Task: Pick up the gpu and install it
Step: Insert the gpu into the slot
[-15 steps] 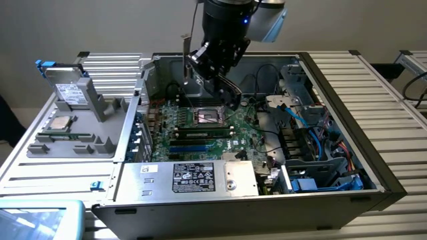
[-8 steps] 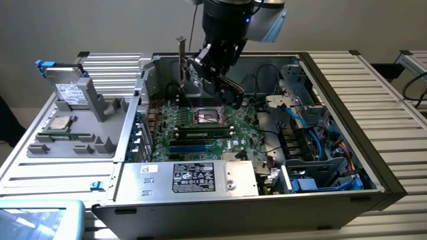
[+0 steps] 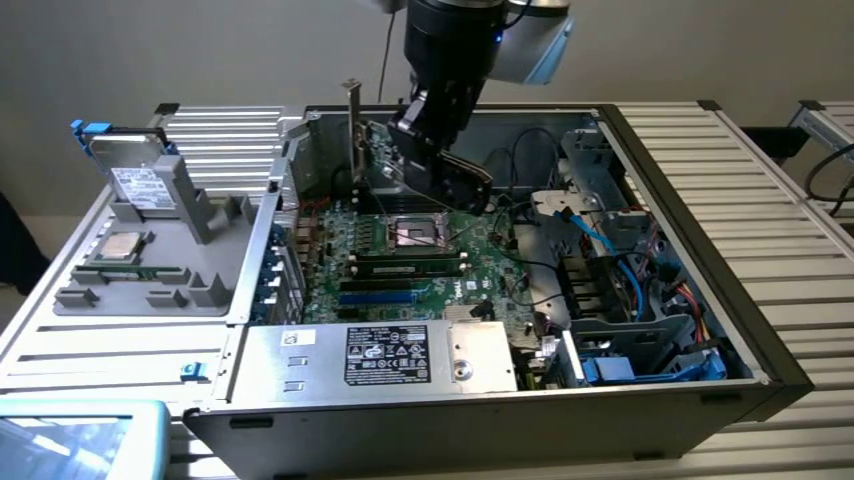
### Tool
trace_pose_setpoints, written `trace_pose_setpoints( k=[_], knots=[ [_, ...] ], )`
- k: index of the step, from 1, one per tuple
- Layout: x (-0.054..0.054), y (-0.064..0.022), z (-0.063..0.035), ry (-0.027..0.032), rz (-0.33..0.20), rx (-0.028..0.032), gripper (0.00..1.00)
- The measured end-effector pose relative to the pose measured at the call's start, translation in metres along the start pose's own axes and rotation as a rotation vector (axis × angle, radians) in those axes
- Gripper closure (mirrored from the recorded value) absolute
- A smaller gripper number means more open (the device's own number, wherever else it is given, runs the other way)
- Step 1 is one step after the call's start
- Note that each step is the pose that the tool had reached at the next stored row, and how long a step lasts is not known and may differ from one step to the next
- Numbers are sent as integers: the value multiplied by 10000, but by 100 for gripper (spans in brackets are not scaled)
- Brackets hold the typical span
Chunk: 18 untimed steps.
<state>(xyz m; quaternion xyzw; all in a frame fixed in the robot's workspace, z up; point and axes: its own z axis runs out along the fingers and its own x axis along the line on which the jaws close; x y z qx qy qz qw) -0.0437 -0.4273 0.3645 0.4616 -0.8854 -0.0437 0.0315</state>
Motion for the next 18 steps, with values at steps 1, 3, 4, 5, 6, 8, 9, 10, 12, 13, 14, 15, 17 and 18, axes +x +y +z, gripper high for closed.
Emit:
trace_pose_setpoints(
  k=[1, 3, 4, 5, 6, 8, 9, 10, 12, 13, 14, 15, 17, 18],
  knots=[
    [0, 0, 0, 17, -185, 7, 71],
    [0, 0, 1, 50, -544, 19, 71],
    [0, 0, 0, 68, -721, 26, 71],
    [0, 0, 1, 82, -900, 37, 71],
    [0, 0, 2, 94, -1085, 51, 71],
    [0, 0, 3, 116, -1456, 82, 71],
    [0, -1, 3, 127, -1634, 99, 71],
    [0, -1, 4, 137, -1815, 114, 71],
    [0, -1, 7, 162, -2179, 140, 71],
    [0, -1, 7, 177, -2359, 151, 71],
    [0, -1, 9, 190, -2542, 162, 71],
    [0, -1, 11, 203, -2723, 173, 71],
    [0, -1, 15, 227, -3080, 201, 71],
    [0, -1, 17, 236, -3265, 222, 71]
  ],
)
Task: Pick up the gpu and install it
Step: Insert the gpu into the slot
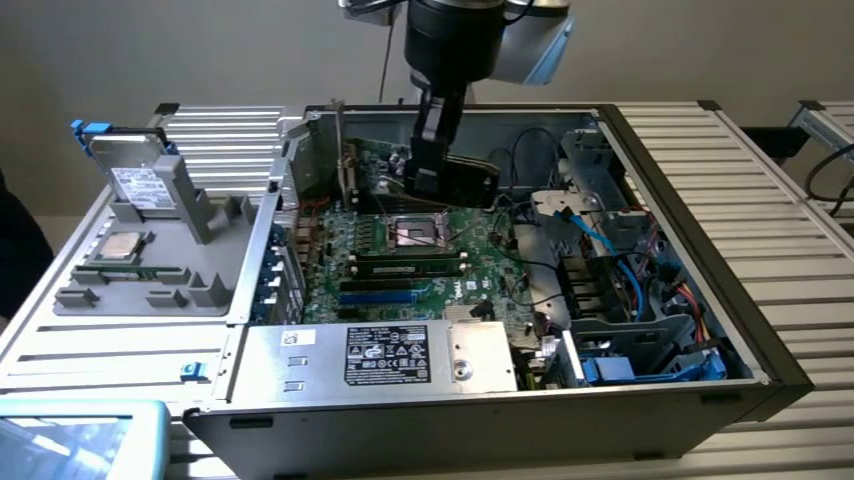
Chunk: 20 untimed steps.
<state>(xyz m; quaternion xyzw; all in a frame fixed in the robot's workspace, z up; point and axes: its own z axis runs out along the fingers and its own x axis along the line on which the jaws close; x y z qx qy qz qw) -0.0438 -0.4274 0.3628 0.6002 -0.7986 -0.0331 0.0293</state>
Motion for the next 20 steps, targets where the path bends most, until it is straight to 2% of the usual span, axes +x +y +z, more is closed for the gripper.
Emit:
trace_pose_setpoints(
  k=[2, 7, 11, 13, 15, 16, 20],
  knots=[
    [0, -1, 6, 19, -371, 56, 71],
    [-1, -3, 24, 76, -1190, 255, 71],
    [-1, -4, 37, 164, -1841, 382, 71],
    [-1, -4, 41, 256, -2127, 407, 71],
    [-6, -2, 44, 431, -2278, 438, 71],
    [-7, -2, 43, 446, -2289, 439, 71],
    [-8, -2, 44, 445, -2309, 441, 71]
  ],
)
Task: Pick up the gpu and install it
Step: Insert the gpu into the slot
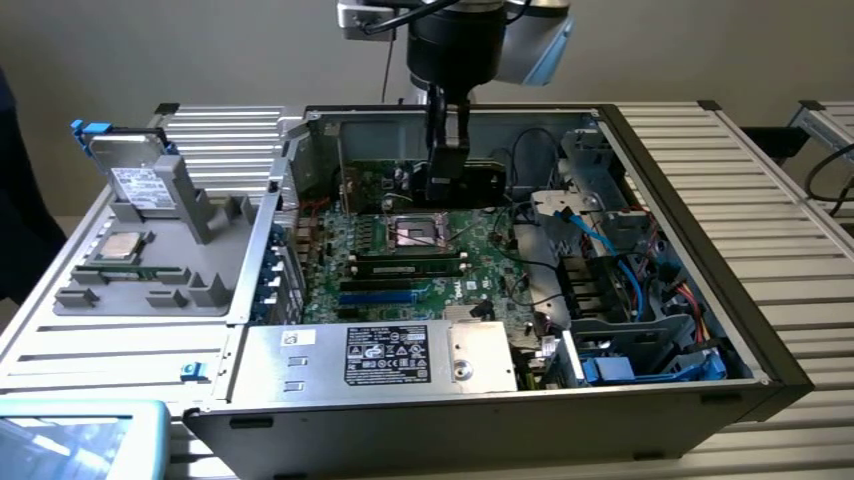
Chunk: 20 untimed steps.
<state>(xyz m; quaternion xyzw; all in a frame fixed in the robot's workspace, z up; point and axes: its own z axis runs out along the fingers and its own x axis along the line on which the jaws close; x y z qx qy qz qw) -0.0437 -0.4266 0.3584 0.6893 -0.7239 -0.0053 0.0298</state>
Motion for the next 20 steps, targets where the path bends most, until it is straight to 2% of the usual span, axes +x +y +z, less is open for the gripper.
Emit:
trace_pose_setpoints(
  k=[4, 13, 20],
  knots=[
    [-2, 20, 15, 6, -7, 2, 71],
    [-45, 212, 127, 84, -17, 80, 71],
    [-49, 245, 246, 98, -227, 89, 71]
  ],
)
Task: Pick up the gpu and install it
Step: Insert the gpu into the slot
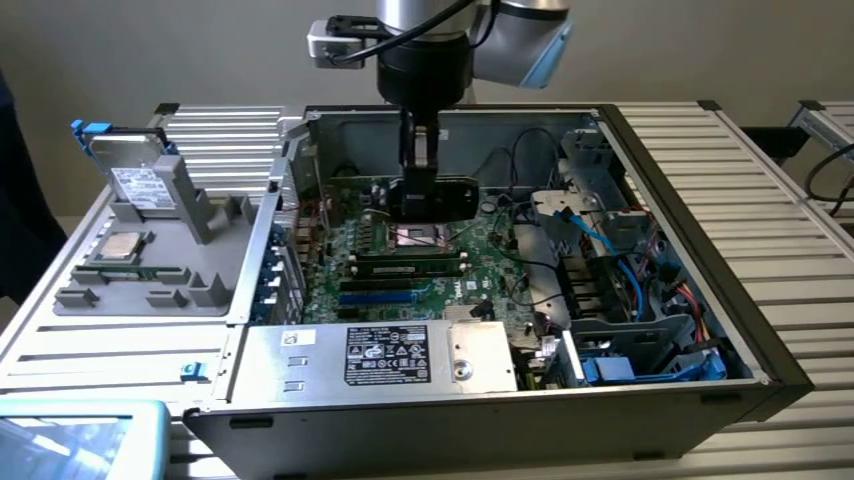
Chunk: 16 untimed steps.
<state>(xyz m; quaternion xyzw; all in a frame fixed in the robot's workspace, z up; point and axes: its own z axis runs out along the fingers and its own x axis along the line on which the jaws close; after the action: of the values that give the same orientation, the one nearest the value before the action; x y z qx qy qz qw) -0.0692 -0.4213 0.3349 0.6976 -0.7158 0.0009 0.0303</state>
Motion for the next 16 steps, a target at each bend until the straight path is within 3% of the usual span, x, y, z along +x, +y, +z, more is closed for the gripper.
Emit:
trace_pose_setpoints(
  k=[9, 16],
  knots=[
    [-1, 74, 99, 21, -166, 2, 71],
    [28, 102, 181, 31, -173, -50, 71]
  ],
)
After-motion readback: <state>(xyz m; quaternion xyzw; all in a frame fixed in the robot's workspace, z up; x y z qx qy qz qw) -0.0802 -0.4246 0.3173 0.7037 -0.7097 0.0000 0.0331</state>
